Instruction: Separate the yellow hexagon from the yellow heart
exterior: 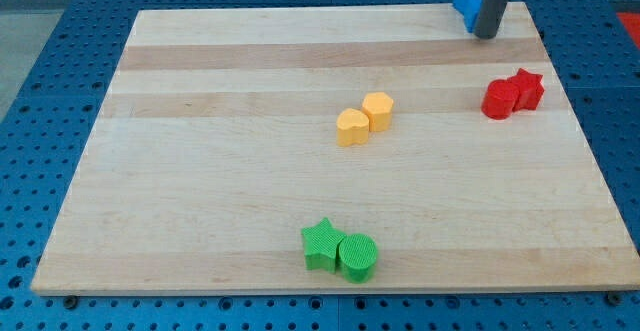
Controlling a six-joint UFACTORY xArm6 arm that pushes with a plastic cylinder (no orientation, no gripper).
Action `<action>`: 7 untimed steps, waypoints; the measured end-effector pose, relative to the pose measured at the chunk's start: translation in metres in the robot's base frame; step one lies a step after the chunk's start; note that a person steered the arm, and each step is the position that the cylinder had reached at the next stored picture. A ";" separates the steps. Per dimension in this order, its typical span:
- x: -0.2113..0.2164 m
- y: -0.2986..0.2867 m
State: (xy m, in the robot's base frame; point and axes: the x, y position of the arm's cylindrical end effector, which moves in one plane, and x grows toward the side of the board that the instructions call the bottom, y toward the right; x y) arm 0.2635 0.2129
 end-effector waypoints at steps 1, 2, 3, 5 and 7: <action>0.032 -0.068; 0.067 -0.132; 0.097 -0.152; 0.116 -0.159; 0.133 -0.179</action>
State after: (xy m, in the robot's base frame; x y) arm 0.3962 0.0343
